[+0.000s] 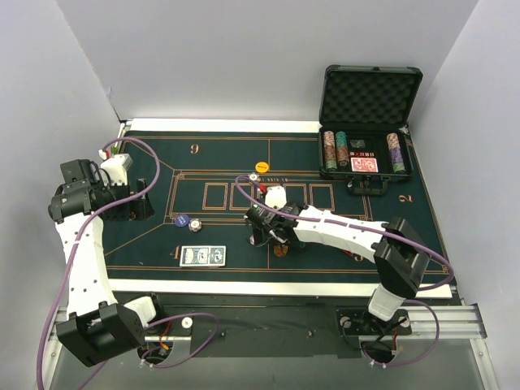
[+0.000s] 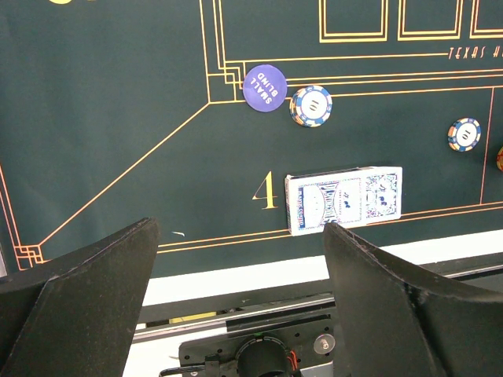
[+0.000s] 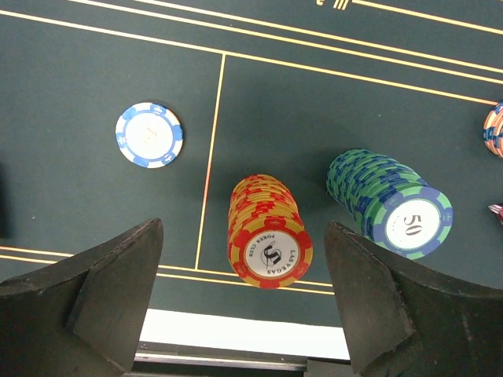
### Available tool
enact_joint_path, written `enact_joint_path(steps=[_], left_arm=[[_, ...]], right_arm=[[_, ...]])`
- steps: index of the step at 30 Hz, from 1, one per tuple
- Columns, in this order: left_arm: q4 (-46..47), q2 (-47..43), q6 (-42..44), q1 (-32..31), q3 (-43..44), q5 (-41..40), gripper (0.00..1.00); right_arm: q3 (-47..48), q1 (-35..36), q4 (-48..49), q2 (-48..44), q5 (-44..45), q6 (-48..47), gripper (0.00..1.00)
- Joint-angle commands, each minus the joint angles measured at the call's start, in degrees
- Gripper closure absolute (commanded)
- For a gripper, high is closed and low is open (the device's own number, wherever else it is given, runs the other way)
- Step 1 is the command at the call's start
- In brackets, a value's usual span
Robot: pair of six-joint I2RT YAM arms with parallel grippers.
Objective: Distribute texas hold em gaming equipment
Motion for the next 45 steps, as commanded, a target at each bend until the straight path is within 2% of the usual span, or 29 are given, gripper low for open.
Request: enact_joint_path(steps=[1,12,19,28,37,45], left_arm=[[0.6,-1.1,0.7,0.4,0.0,0.1,0.04],[0.8,-1.2,0.7,0.4,-0.2,-0.3,0.04],[0.9,-1.3,0.6,0.5,-0.6,-0.1,0.04],[0.8,-1.3,0.7,0.4,-0.8,-0.3,0.04],[1.0,-1.6,0.7,0.6,-1.1,-0.4,0.04],[1.1,-1.6,0.7,0.6,-1.4,-0.2,0.04]], right_arm=[[-0.7,0.4,0.1,1.3,-0.1,0.8,0.23],[-2.3,0.3,1.5,3.0,-0.6,1.1,0.39],[-3.5,0.1,1.8,2.7,0.0,1.0,0.44],[-3.7,0.0,1.8,1.8,0.3,1.1,0.57],[-3.6,0.0,0.6,0.6,2.4,0.7,0.65],[-0.3,0.2,-2.6,-2.4,4.6,-0.9,0.66]])
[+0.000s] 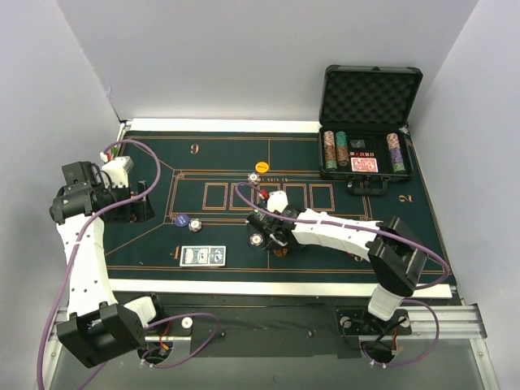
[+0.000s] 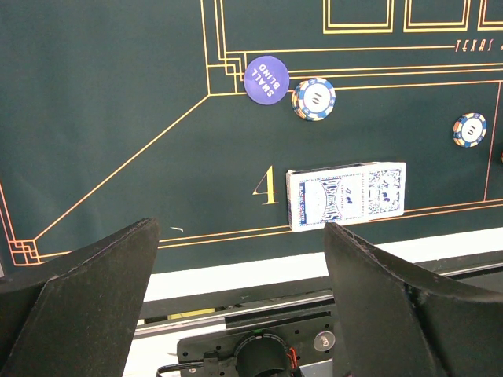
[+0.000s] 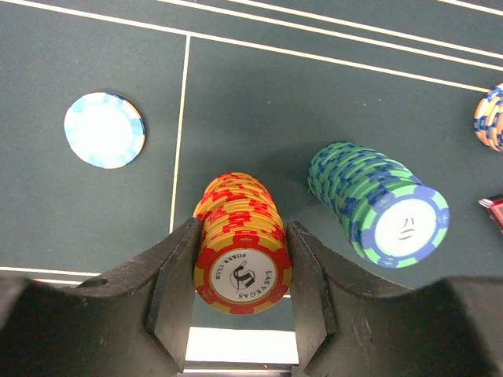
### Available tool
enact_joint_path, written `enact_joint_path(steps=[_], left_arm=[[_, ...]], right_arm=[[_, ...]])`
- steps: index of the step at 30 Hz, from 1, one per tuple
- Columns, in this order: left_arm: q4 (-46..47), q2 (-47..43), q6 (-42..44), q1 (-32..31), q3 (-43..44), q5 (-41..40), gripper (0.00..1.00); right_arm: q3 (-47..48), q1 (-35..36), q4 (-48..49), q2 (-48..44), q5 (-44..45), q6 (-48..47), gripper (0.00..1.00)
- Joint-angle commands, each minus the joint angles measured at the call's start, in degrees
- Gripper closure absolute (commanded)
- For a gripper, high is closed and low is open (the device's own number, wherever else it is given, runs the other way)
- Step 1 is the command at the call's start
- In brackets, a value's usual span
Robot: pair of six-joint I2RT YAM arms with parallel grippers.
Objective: Distribute texas hold em gaming equipment
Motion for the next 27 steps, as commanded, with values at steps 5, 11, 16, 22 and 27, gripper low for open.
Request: enact_joint_path(steps=[5,11,16,22,27], left_arm=[[1.1,-1.2,0.7,0.6,0.1,0.4,0.04],[1.1,-1.2,0.7,0.6,0.1,0.4,0.04],[0.7,-0.4,0.3,0.8,0.9,0.8,0.04],[1.2,1.9,-0.5,1.4,1.3,1.9,0.04],[1.0,3.4,-0.7,2.1,2.2,3.1,0.04]], right_arm=[[5.4,0.5,-5.4,-4.4,3.6,-1.7,0.67],[9.7,1.3,-6.4,-2.2,2.8,-3.0,0.67],[21.8,4.1,-8.6,6.5,1.5,-5.0,0.67],[38.2,5.3,-9.9,19.1,-3.0,-6.7,0.67],[49.6,5.5,-9.8,29.7,-7.1,-7.1,0.67]])
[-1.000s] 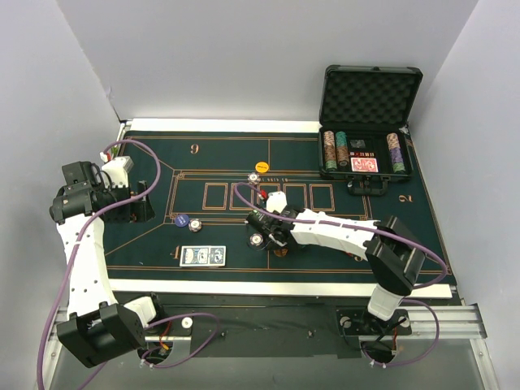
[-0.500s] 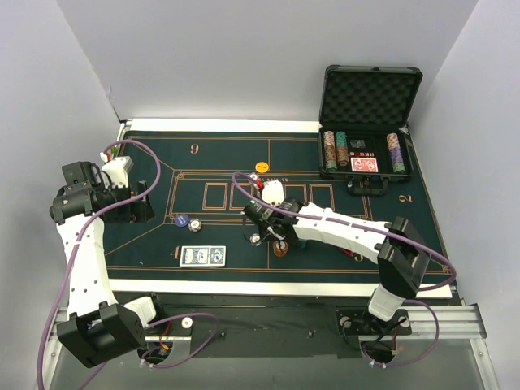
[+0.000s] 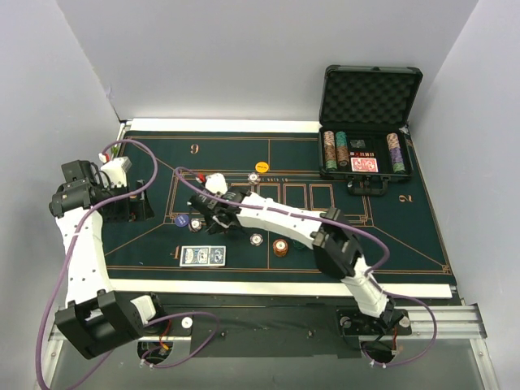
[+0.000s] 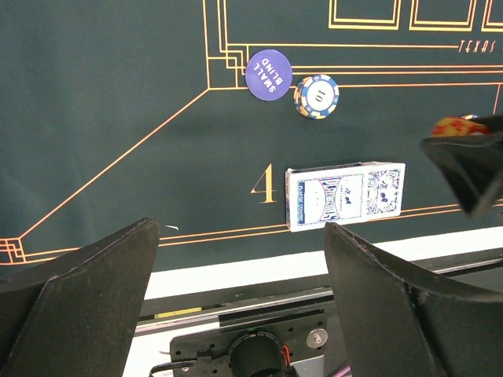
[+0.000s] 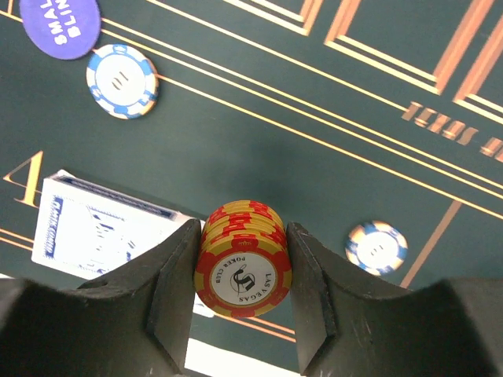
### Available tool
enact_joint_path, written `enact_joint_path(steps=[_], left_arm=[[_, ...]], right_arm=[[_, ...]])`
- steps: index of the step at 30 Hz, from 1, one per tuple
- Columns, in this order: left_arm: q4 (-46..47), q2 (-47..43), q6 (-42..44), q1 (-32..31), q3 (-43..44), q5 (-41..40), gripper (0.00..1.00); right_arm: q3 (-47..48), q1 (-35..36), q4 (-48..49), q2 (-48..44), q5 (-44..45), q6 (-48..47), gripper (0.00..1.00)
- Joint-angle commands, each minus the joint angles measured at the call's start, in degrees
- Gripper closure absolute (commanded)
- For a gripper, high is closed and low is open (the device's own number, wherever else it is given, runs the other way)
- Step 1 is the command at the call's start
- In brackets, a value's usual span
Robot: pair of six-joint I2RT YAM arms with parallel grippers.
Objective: Distribute texas hold em gaming equipment
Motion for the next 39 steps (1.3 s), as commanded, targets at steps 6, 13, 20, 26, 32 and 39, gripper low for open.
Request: enact_joint_path(steps=[6,13,20,26,32,39], left_arm=[[0.6,1.2,-0.1,0.7,3.3,2.8,0.04],[1.2,0.5,0.8,0.7,2.1,2.9,0.04],[2.0,0.6,1.3,0.7,0.8,2.8,0.04],[2.4,0.5,1.8,0.7,0.5,2.5,0.04],[2.2,0.0,2.2,0.7,0.2,2.3,0.04],[1.7,-0.5,2.5,0.7,0.2,2.2,0.04]], right_arm=[[14.1,-0.1,-2.8,12.8,-6.2,0.2,0.67],[17.6,-0.5,-2.2,17.4,-7.6,0.3,0.67],[20.4,-0.5,-2.0,20.1,-8.9,0.6,0.66],[20.9,-0.9,-1.2,21.0,-9.7,1.4,0.62],[20.4,-1.7,-1.2,21.1,-9.8,1.2,0.49],[18.5,-2.4,-1.5,17.1,-7.8,0.0,0.34]])
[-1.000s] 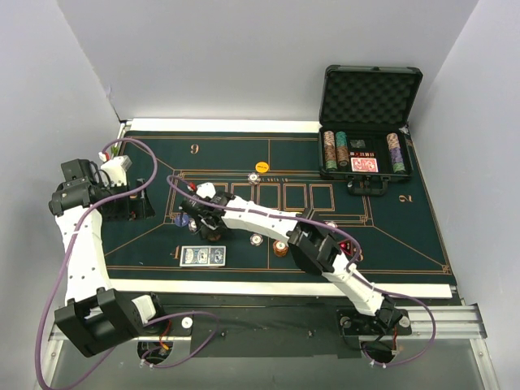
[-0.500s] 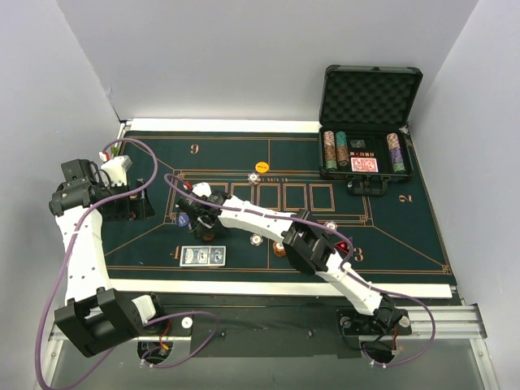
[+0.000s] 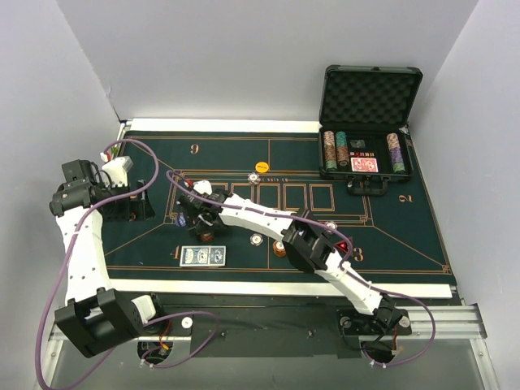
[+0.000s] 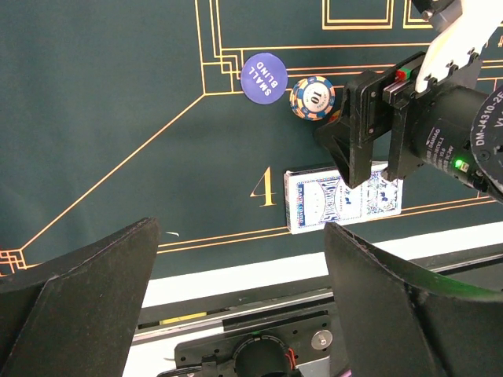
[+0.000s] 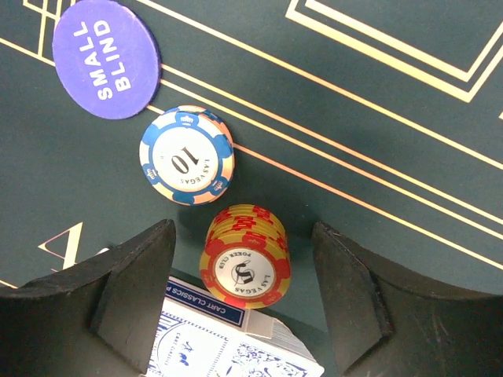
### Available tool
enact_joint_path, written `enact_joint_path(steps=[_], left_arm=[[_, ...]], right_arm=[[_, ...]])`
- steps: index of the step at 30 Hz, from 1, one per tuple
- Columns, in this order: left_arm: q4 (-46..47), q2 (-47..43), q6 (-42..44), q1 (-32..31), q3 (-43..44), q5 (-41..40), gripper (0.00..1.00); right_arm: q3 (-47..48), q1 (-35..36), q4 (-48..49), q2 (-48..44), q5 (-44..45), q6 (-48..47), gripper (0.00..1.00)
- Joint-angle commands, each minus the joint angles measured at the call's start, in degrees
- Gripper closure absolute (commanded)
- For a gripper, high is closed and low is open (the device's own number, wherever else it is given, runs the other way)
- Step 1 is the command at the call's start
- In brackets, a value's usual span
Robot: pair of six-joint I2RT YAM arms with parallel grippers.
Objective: Distribute texas hold em gaming equipment
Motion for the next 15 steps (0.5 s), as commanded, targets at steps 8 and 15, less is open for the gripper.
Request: enact_joint_path(steps=[8,15], left_arm=[[0.0,-2.6,1.0,0.4,1.0,0.7,0.04],[-0.6,-4.1,1.1,0.5,0.4,0.8,0.04]], right_arm=[[-15.3,-1.8,-2.8,-19.7,10.7,-2.8,0.28],[-28.2,-1.9,0.4,-30.8,13.3,-1.9,0.21]])
